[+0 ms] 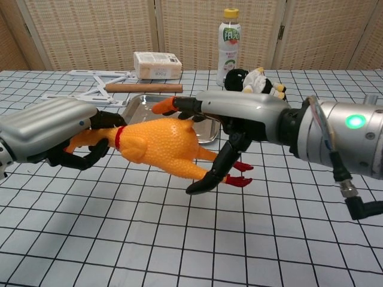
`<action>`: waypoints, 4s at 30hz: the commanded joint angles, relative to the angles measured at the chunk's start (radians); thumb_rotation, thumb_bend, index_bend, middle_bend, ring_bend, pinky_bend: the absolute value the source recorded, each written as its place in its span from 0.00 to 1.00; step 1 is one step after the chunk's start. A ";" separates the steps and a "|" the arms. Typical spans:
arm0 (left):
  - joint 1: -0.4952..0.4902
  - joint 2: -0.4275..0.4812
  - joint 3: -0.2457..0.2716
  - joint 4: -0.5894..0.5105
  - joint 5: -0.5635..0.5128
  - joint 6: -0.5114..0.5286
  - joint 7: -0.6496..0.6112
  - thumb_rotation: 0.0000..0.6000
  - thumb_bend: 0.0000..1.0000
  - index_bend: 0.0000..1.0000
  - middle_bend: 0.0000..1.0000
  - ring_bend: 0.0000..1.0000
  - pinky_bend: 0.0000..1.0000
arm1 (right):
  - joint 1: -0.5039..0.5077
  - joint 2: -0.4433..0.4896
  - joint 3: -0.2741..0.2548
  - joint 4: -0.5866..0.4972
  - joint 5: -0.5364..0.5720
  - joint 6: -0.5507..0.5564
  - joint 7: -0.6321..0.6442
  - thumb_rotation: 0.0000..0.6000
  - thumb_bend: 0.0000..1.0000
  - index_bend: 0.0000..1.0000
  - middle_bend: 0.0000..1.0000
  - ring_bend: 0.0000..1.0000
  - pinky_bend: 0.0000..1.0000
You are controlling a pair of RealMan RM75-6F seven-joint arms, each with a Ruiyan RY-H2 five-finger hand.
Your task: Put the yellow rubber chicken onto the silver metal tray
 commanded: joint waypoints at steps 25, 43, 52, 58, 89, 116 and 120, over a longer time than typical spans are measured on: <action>-0.002 0.035 0.006 -0.040 -0.023 -0.026 -0.045 1.00 0.77 0.80 0.73 0.55 0.66 | 0.006 -0.068 -0.034 -0.015 0.046 0.095 -0.097 1.00 0.37 0.55 0.47 0.45 0.73; -0.059 -0.027 -0.063 0.116 -0.115 -0.106 -0.093 1.00 0.77 0.80 0.73 0.55 0.66 | -0.387 0.214 -0.368 0.110 -0.700 0.601 0.155 1.00 0.10 0.00 0.00 0.00 0.00; -0.221 -0.229 -0.166 0.440 -0.187 -0.258 -0.180 1.00 0.77 0.80 0.73 0.55 0.66 | -0.487 0.238 -0.376 0.270 -0.669 0.661 0.304 1.00 0.10 0.00 0.00 0.00 0.00; -0.325 -0.345 -0.216 0.667 -0.175 -0.289 -0.303 1.00 0.77 0.80 0.73 0.55 0.66 | -0.492 0.247 -0.341 0.317 -0.616 0.608 0.329 1.00 0.10 0.00 0.00 0.00 0.00; -0.481 -0.451 -0.116 1.145 -0.084 -0.405 -0.820 1.00 0.44 0.00 0.00 0.03 0.24 | -0.520 0.299 -0.282 0.307 -0.566 0.477 0.374 1.00 0.10 0.00 0.00 0.00 0.00; 0.376 0.329 0.383 0.024 0.114 0.431 -0.111 1.00 0.44 0.00 0.00 0.00 0.01 | -0.775 0.358 -0.328 0.264 -0.701 0.787 0.137 1.00 0.10 0.00 0.00 0.00 0.00; 0.411 0.326 0.378 0.013 0.172 0.472 -0.102 1.00 0.44 0.00 0.00 0.00 0.01 | -0.791 0.375 -0.325 0.265 -0.719 0.815 0.170 1.00 0.10 0.00 0.00 0.00 0.00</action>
